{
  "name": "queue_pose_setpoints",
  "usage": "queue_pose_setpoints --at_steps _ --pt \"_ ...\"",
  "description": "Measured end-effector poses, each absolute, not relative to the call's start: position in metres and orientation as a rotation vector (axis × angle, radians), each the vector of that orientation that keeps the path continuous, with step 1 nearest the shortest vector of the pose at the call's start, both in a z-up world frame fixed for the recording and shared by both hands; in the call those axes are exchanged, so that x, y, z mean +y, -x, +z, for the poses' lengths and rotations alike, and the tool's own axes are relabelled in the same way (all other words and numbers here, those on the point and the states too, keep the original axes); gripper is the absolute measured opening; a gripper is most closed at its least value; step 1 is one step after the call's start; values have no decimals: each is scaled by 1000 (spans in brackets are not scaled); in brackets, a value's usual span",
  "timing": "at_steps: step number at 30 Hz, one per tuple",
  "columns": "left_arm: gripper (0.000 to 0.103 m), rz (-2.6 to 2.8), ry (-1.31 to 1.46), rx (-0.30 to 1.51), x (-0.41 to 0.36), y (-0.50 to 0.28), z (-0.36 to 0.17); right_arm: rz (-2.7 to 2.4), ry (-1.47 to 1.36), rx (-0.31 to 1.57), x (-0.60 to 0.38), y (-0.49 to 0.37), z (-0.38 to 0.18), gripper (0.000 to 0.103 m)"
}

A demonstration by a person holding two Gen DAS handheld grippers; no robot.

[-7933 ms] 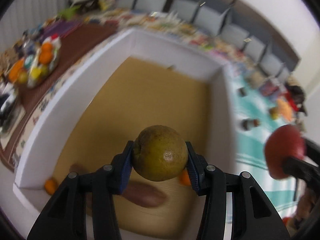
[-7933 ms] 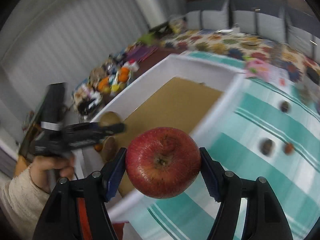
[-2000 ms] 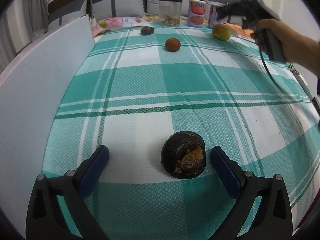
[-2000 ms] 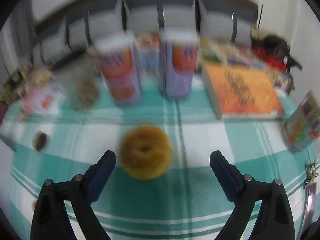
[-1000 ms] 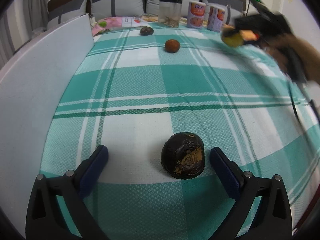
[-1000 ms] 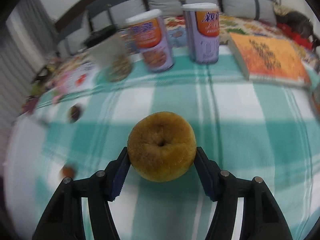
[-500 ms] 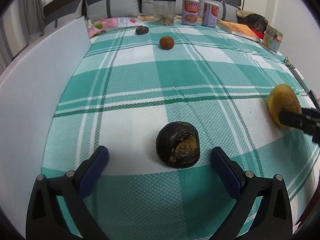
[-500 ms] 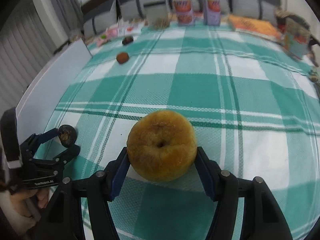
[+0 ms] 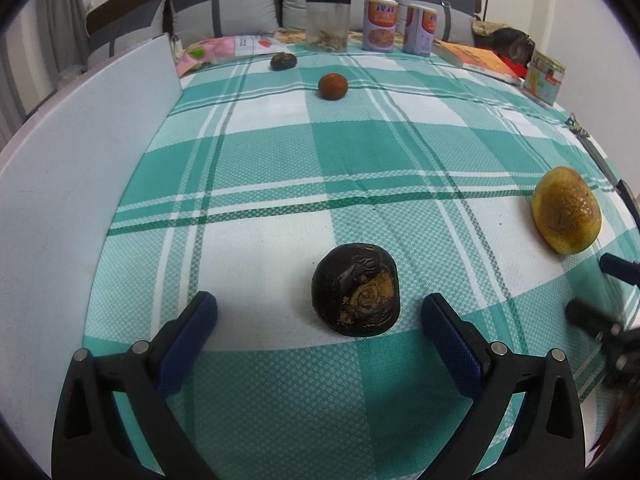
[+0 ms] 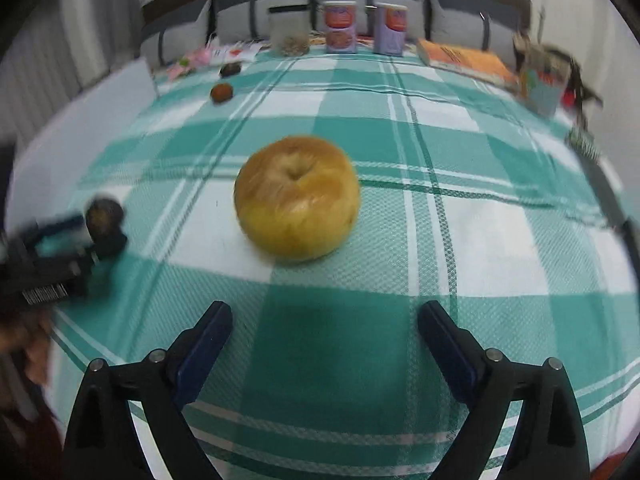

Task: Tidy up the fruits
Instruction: 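Lower the yellow-green apple onto the cloth and open the right tool, then grasp the dark brown fruit with the left tool while the right tool regrasps the yellow-green apple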

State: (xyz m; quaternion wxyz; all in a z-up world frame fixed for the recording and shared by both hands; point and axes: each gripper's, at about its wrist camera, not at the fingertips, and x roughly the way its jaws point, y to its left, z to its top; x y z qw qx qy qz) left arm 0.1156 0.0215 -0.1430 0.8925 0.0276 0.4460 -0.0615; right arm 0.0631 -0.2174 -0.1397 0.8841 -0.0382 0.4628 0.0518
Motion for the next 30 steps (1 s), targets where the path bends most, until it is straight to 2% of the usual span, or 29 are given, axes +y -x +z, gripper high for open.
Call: queue_pose_setpoints --at_steps 2,20,23,26,30 --pt "103 -128 -57 925 22 -115 -142 105 76 949 -215 -61 -142 103" --pt "102 -140 -53 936 23 -116 -142 98 65 911 -215 -59 -144 103" --pt "100 -226 2 1011 34 -119 -132 161 -3 968 -226 -64 -137 102" --pt "100 -293 68 993 43 -118 -116 219 -242 993 -264 -70 -119 102" --pt "100 -326 -78 1015 15 -127 -117 304 -127 1083 -256 -97 -96 102"
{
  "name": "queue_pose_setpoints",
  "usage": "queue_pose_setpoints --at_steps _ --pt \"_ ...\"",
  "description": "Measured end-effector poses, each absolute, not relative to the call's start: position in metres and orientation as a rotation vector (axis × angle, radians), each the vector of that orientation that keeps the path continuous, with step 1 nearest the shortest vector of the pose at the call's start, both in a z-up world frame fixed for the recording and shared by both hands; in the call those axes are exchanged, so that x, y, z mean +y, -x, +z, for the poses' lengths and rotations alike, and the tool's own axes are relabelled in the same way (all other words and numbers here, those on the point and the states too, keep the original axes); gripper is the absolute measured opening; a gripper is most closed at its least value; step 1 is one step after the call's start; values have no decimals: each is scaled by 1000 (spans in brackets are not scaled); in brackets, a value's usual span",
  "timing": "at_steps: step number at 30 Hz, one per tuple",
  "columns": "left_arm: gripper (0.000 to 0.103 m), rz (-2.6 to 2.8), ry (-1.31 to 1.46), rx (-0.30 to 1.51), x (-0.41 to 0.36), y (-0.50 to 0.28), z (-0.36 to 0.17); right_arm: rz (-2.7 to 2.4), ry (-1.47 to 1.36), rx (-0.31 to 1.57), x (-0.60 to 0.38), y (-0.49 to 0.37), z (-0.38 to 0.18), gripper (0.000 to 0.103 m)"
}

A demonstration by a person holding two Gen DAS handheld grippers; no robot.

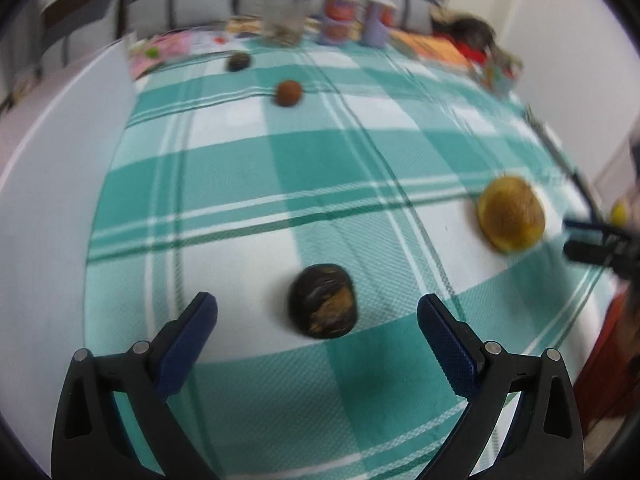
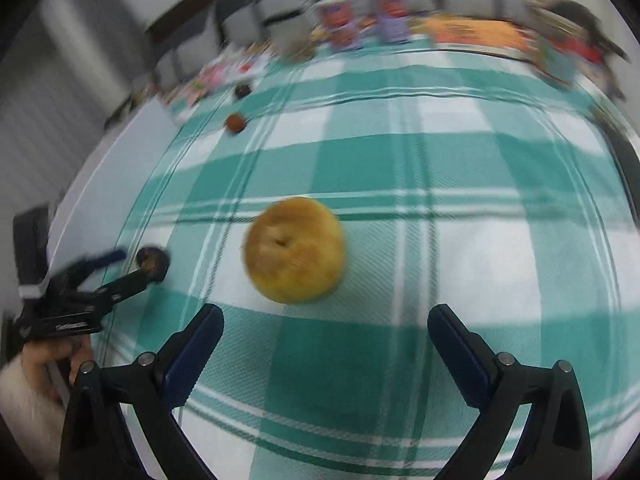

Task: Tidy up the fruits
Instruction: 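Grasp the dark brown fruit with the left tool while the right tool regrasps the yellow-green apple, then carry both held fruits into the white box and open both tools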

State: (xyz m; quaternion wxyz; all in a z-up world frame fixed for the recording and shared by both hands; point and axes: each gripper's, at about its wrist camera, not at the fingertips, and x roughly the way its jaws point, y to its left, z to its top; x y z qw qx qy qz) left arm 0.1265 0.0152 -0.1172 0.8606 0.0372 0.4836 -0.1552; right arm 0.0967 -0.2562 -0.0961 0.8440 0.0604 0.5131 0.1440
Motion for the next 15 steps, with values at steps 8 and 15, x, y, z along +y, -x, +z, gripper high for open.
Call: queue_pose_setpoints --at_steps 8,15 --pt "38 -278 -133 1063 2 -134 -127 339 126 1241 -202 -148 -109 65" --pt "37 -326 130 982 43 -105 -65 375 -26 1203 -212 -139 -83 64"
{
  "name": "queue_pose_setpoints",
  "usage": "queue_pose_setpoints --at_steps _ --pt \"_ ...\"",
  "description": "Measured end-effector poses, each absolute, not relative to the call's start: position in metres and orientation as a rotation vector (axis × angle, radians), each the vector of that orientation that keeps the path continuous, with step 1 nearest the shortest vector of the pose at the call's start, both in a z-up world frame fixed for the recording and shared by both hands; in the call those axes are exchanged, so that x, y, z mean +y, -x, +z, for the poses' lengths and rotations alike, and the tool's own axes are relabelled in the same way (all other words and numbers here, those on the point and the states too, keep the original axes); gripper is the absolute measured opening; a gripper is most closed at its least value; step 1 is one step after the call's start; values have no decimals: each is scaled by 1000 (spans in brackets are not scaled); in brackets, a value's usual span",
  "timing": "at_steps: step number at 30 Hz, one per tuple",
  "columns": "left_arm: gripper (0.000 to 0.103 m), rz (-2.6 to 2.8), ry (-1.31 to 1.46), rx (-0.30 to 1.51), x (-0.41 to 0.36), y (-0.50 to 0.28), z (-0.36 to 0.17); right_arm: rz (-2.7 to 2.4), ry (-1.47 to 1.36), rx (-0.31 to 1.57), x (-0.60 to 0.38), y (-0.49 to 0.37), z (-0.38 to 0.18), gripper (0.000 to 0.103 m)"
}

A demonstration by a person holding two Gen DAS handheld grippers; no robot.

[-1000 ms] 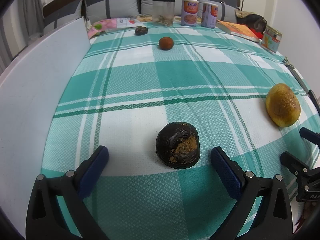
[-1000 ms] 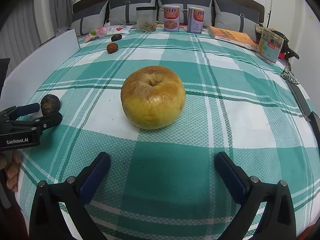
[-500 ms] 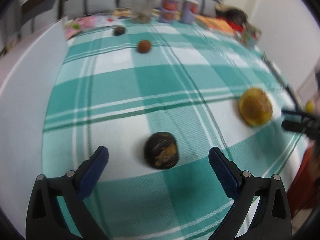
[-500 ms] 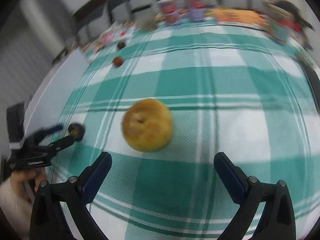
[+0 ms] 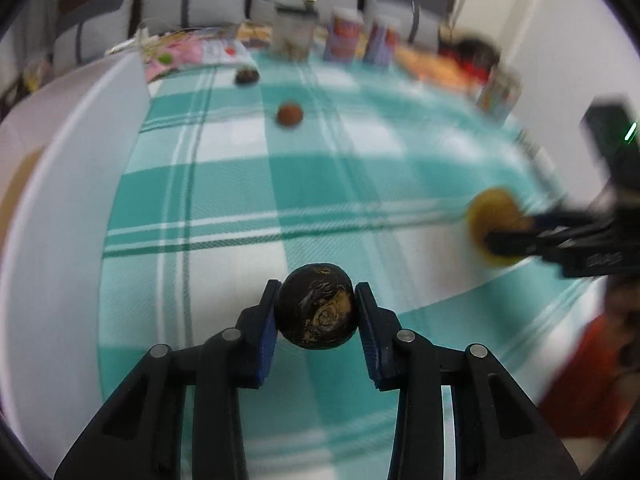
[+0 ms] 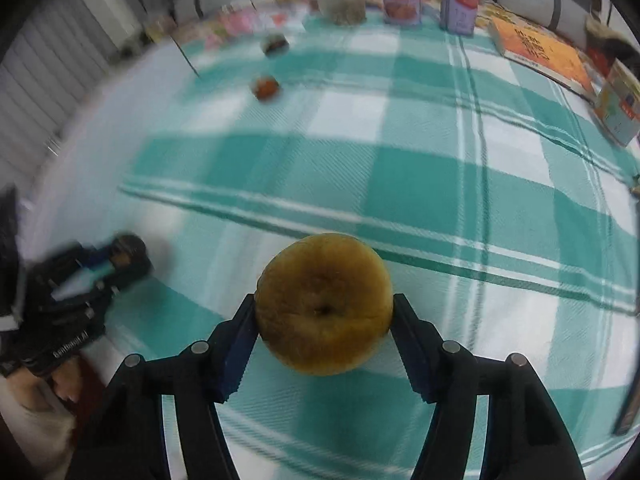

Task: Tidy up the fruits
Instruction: 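Carry both held fruits into the white box and open both tools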

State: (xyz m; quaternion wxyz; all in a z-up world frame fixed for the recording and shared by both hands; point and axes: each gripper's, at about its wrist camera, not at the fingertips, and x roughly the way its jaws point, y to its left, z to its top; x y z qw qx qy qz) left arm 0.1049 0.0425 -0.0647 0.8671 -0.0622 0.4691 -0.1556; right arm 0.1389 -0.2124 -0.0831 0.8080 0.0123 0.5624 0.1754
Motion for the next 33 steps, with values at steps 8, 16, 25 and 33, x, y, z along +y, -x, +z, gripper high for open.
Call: queue_pose_setpoints --at_steps 8,16,25,33 --pt "37 -199 287 829 179 -67 48 720 -116 1057 -101 -137 21 64" --pt "37 91 281 1058 313 -131 -20 1100 180 1092 110 -94 29 65" --pt "39 117 257 1268 322 -169 -95 1084 642 1189 217 -46 -70 65" --pt "76 206 256 1116 333 -147 -62 1062 574 1074 194 -45 -52 91"
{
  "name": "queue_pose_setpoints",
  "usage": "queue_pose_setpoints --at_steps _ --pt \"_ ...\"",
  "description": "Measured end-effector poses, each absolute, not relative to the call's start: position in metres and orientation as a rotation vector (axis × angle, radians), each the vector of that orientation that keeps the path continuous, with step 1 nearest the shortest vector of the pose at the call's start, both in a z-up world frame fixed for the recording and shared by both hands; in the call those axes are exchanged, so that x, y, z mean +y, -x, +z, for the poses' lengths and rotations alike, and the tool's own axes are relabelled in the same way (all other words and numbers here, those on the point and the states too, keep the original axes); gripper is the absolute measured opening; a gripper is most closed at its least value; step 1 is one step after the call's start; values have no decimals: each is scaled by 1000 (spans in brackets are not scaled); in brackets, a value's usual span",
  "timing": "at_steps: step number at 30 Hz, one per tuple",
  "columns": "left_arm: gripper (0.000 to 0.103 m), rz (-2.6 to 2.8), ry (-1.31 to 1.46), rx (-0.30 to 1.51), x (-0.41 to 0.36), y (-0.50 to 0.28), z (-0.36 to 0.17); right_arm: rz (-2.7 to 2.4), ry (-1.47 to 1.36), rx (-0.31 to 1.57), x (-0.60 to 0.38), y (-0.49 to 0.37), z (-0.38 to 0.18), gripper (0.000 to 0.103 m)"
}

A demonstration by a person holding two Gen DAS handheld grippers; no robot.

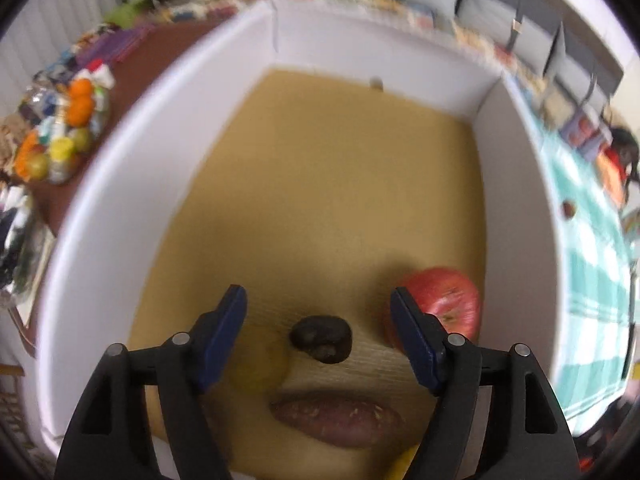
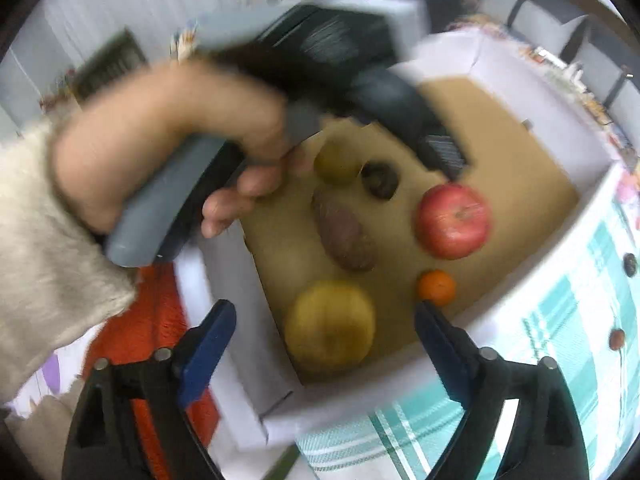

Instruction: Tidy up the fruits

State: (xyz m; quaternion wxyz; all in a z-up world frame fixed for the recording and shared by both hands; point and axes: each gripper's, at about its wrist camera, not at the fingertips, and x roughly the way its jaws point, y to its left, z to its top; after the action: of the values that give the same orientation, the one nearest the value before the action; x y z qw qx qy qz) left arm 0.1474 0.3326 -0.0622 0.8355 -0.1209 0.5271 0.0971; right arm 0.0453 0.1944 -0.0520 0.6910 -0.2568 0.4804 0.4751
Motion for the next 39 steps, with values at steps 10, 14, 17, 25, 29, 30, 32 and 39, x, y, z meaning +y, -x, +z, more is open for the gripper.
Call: queue_pose_setpoints --at_steps 10,14,17,25,29,30,32,39 --pt "89 70 243 779 246 -72 41 709 337 801 -27 -76 -36 103" --pt "90 -103 224 758 179 -61 56 391 235 878 -144 -112 -92 103" --pt "91 -221 194 788 121 -64 51 221 113 901 -212 -121 -109 103" --pt "91 -329 147 958 21 -91 -14 100 6 891 -259 -114 -125 103" --pt "91 -331 80 968 -4 -83 -33 116 29 886 -260 -109 -127 103" --pt "91 -326 52 966 -6 -85 -38 121 30 887 -262 -109 -129 103" --pt "91 -323 23 962 -9 -85 -45 126 36 890 -262 -106 -131 103" --pt "91 -293 -29 955 -6 -120 -80 114 60 929 -255 -109 -142 103"
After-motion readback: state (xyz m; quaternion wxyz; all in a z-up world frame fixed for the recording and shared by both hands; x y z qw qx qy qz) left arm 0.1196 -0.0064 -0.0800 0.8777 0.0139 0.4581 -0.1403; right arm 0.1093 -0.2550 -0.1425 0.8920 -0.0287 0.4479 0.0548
